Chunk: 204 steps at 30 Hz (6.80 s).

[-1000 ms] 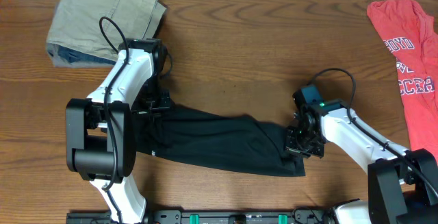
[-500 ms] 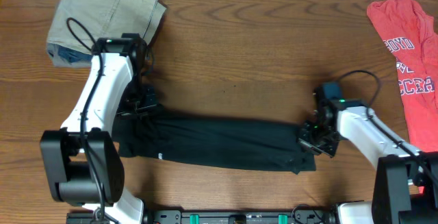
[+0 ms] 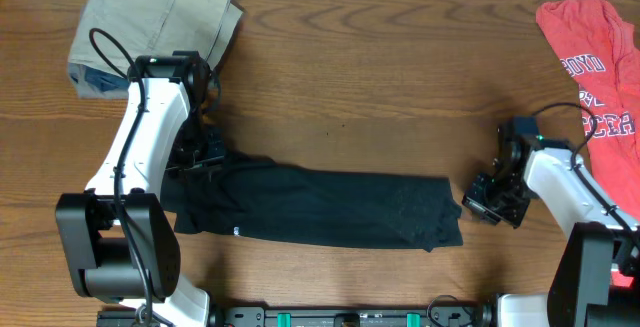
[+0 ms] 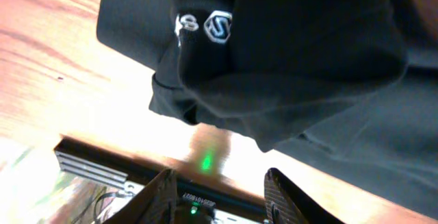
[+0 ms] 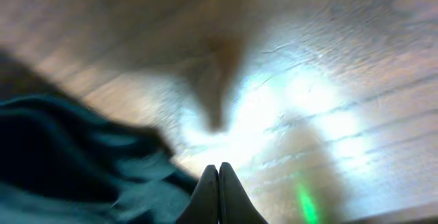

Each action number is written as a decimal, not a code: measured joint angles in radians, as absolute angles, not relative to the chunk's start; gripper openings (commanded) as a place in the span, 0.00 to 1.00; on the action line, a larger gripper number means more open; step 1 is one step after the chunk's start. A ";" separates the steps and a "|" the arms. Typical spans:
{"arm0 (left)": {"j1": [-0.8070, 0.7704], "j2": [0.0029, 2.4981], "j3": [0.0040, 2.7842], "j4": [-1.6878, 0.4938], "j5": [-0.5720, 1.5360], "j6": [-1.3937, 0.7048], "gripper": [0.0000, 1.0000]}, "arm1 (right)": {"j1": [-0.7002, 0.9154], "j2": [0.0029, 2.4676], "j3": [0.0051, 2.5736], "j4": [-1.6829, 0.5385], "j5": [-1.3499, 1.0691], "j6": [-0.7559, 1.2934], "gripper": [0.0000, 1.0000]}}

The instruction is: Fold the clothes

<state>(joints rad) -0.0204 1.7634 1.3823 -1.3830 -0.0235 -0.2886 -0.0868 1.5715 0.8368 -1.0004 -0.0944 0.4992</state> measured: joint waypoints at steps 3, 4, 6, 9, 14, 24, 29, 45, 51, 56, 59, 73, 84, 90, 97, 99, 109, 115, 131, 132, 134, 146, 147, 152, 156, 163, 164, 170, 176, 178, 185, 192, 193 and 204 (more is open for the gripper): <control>-0.020 1.763 1.382 -1.382 -0.026 -0.289 0.37 | -0.087 1.571 0.900 -1.062 -0.112 0.469 0.01; -0.020 1.763 1.382 -1.380 -0.027 -0.291 0.33 | -0.087 1.571 0.920 -1.080 -0.132 0.448 0.01; -0.020 1.763 1.382 -1.376 -0.019 -0.293 0.14 | -0.086 1.571 0.956 -1.096 -0.205 0.376 0.04; -0.020 1.763 1.383 -1.355 0.027 -0.283 0.07 | -0.076 1.571 0.977 -1.107 -0.341 0.268 0.10; -0.029 1.763 1.382 -1.335 0.106 -0.248 0.06 | 0.030 1.571 0.964 -1.102 -0.436 0.173 0.24; -0.118 1.763 1.283 -1.208 0.150 -0.228 0.06 | 0.295 1.572 0.801 -0.847 -0.479 0.287 0.25; -0.118 1.763 1.182 -1.116 0.151 -0.232 0.06 | 0.356 1.572 0.766 -0.816 -0.441 0.387 0.30; 0.117 1.763 1.014 -0.924 0.124 -0.241 0.06 | 0.342 1.572 0.744 -0.779 -0.311 0.540 0.19; 0.189 1.763 1.013 -0.937 0.124 -0.271 0.06 | 0.342 1.572 0.743 -0.717 -0.302 0.576 0.18; 0.202 1.720 1.008 -0.968 0.120 -0.282 0.06 | 0.333 1.572 0.743 -0.714 -0.271 0.615 0.17; 0.202 1.648 1.007 -0.983 0.115 -0.286 0.06 | 0.298 1.572 0.743 -0.735 -0.244 0.627 0.13; 0.202 1.311 1.007 -1.083 0.104 -0.289 0.49 | -0.115 1.572 0.753 -0.832 -0.207 0.508 0.18; 0.202 1.305 1.007 -1.104 0.104 -0.292 0.77 | -0.302 1.572 0.922 -0.962 -0.212 0.334 0.99; 0.202 1.305 1.007 -1.103 0.105 -0.292 0.78 | -0.398 1.572 0.931 -0.948 -0.210 0.281 0.99; 0.202 1.305 1.007 -1.099 0.105 -0.292 0.78 | -0.415 1.572 0.927 -0.887 -0.300 0.184 0.99; 0.202 1.305 1.007 -1.100 0.105 -0.292 0.79 | -0.414 1.572 0.920 -0.873 -0.335 0.152 0.99; 0.202 1.305 1.007 -1.099 0.105 -0.292 0.78 | -0.383 1.572 0.842 -0.817 -0.393 0.101 0.99; 0.202 1.305 1.007 -1.099 0.105 -0.292 0.78 | -0.323 1.572 0.808 -0.815 -0.416 0.097 0.99; 0.202 1.305 1.007 -1.099 0.105 -0.292 0.79 | -0.222 1.563 0.736 -0.724 -0.478 0.131 0.75; 0.202 1.305 1.007 -1.099 0.105 -0.292 0.79 | -0.222 1.564 0.733 -0.724 -0.493 0.133 0.72; 0.202 1.305 1.007 -1.099 0.105 -0.292 0.79 | -0.221 1.564 0.728 -0.724 -0.514 0.131 0.57; 0.202 1.305 1.007 -1.098 0.105 -0.292 0.79 | -0.221 1.564 0.727 -0.738 -0.540 0.178 0.01; 0.202 1.305 1.007 -1.097 0.105 -0.292 0.79 | -0.223 1.564 0.732 -0.753 -0.533 0.179 0.01; 0.202 1.305 1.007 -1.096 0.105 -0.292 0.79 | -0.249 1.570 0.829 -0.901 -0.442 0.189 0.01; 0.202 1.305 1.007 -1.096 0.105 -0.292 0.79 | -0.299 1.571 0.943 -1.034 -0.352 0.195 0.01; 0.202 1.305 1.007 -1.096 0.105 -0.292 0.79 | -0.336 1.571 1.143 -1.215 -0.245 0.202 0.01; 0.202 1.305 1.007 -1.096 0.105 -0.292 0.79 | -0.336 1.570 1.164 -1.235 -0.238 0.202 0.01; 0.202 1.305 1.007 -1.094 0.105 -0.292 0.79 | -0.286 1.516 1.198 -1.297 -0.214 0.202 0.01; 0.202 1.305 1.007 -1.092 0.105 -0.292 0.79 | -0.102 1.477 1.198 -1.275 -0.205 0.202 0.01; 0.202 1.305 1.007 -1.092 0.105 -0.292 0.79 | -0.043 1.477 1.194 -1.254 -0.206 0.204 0.01; 0.202 1.305 1.007 -1.091 0.105 -0.292 0.79 | 0.179 1.477 1.081 -1.107 -0.207 0.273 0.01; 0.202 1.305 1.006 -1.092 0.105 -0.292 0.79 | 0.334 1.477 0.955 -0.930 -0.241 0.341 0.01; 0.202 1.305 1.006 -1.091 0.105 -0.292 0.79 | 0.352 1.477 0.942 -0.904 -0.247 0.352 0.01; 0.202 1.305 1.006 -1.092 0.106 -0.292 0.79 | 0.472 1.477 0.891 -0.752 -0.270 0.493 0.01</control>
